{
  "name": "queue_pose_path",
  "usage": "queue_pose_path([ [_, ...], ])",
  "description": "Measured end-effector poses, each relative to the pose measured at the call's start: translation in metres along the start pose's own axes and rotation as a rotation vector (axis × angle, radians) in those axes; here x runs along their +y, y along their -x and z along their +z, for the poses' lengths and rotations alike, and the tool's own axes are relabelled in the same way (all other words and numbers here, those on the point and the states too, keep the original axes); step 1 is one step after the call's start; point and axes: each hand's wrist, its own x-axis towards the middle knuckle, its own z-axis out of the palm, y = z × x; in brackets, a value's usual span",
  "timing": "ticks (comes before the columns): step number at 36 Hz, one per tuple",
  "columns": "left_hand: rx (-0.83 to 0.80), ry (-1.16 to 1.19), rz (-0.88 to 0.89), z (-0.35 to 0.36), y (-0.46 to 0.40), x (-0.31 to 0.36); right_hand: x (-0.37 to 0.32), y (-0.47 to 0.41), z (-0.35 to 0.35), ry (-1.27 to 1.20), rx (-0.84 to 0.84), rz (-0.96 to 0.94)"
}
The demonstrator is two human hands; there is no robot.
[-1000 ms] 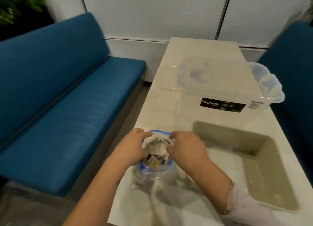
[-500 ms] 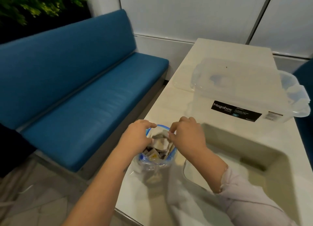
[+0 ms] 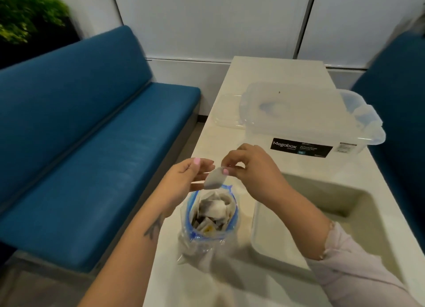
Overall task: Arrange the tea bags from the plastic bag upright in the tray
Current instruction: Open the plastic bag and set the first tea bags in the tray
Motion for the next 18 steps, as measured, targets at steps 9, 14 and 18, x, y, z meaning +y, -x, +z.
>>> queue_pose_path([
  [9,-0.302,0.395,-0.410,-0.003,0.008,0.005,-0.001,-0.001,0.004,-0.093,0.069,-0.093],
  [14,-0.288,0.546,-0.407,-0.035,0.002,-0.012,-0.012,-0.006,0.032,-0.138,0.083,0.010],
  [18,-0.086,0.552,-0.357,-0.033,0.001,-0.014,-0.001,-0.001,0.038,-0.008,0.039,0.104],
])
